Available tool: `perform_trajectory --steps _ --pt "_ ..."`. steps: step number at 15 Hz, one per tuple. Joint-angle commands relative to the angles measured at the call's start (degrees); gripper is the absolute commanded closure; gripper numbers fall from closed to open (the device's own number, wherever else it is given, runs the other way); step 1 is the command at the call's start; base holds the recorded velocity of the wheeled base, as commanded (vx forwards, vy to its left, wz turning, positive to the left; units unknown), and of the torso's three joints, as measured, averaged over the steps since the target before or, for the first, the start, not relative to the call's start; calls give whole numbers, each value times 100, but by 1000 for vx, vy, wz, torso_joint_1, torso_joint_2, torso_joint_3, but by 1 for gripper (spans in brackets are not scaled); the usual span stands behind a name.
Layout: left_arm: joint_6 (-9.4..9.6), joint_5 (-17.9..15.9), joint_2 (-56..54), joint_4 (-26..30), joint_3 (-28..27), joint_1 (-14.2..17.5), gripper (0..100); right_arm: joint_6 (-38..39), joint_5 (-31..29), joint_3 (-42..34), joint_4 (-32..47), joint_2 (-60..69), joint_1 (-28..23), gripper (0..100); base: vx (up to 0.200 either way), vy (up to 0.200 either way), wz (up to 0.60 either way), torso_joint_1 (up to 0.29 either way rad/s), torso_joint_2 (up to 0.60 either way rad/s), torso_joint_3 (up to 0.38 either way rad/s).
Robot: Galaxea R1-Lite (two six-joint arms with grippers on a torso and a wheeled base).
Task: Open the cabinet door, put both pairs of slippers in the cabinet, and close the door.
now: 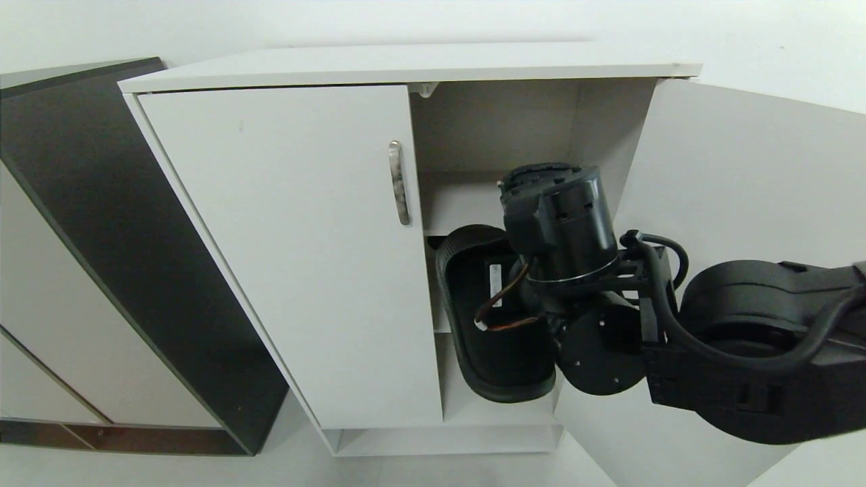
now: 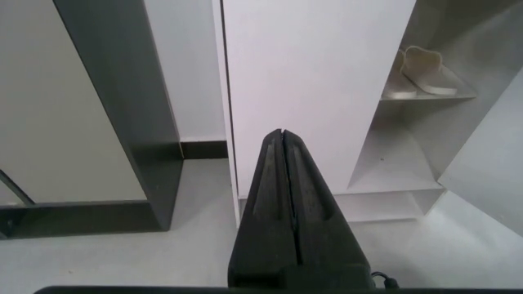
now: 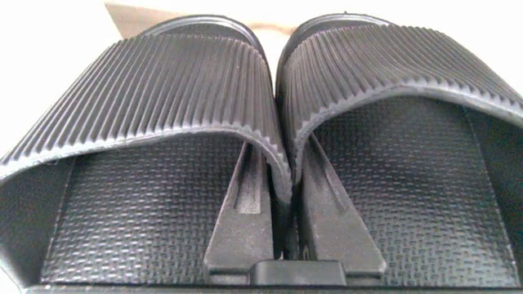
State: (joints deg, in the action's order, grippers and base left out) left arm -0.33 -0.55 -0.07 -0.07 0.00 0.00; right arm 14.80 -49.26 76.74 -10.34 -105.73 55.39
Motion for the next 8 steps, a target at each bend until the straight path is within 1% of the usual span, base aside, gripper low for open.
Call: perform_trajectory --steps 1,3,8 --pt "-2 2 7 -1 0 0 100 -162 -57 -80 -258 -132 -169 100 0 0 0 0 0 0" --pt "-2 2 7 -1 0 0 100 -214 -75 -124 -496 -211 -169 100 0 0 0 0 0 0" --pt "-2 2 7 -1 0 0 100 -197 -84 -89 -689 -361 -275 100 0 0 0 0 0 0"
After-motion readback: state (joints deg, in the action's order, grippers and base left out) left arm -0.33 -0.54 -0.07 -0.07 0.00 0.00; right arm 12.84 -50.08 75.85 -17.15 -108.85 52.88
